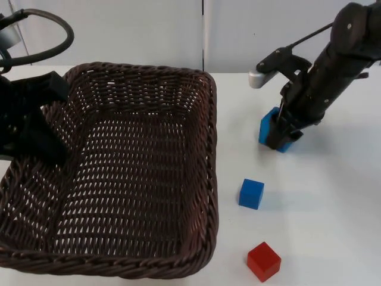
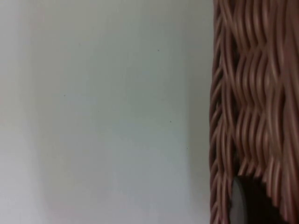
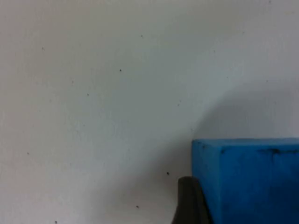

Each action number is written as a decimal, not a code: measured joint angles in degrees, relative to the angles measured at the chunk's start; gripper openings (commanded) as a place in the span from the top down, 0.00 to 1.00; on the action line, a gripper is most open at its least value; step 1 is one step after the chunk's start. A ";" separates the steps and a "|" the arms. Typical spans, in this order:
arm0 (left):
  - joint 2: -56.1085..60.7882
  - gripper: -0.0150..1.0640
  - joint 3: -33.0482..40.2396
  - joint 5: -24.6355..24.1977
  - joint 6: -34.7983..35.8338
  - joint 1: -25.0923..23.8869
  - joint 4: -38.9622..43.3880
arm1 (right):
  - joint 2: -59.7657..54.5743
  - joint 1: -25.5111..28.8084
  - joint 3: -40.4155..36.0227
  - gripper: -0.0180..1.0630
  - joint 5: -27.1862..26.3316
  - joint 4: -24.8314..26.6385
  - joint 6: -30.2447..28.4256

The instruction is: Pick up the basket with the left hand and place the largest block into the basket with the right hand.

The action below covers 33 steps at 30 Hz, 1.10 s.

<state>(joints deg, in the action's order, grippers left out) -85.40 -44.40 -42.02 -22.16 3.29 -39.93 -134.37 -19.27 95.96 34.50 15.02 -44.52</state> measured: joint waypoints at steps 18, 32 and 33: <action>0.00 0.99 0.00 0.00 0.00 0.00 0.00 | 19.12 0.00 0.00 0.98 12.13 0.00 1.41; 0.10 0.99 0.00 -0.37 -0.12 0.00 0.00 | 27.40 0.00 0.00 0.98 22.57 -1.34 5.58; 0.10 0.99 0.00 -0.37 -0.12 0.00 0.00 | 27.51 0.00 0.00 0.98 22.82 -1.75 5.91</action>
<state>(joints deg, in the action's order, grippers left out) -85.30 -44.40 -42.38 -22.28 3.29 -39.93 -106.86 -19.27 95.96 57.32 13.28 -38.61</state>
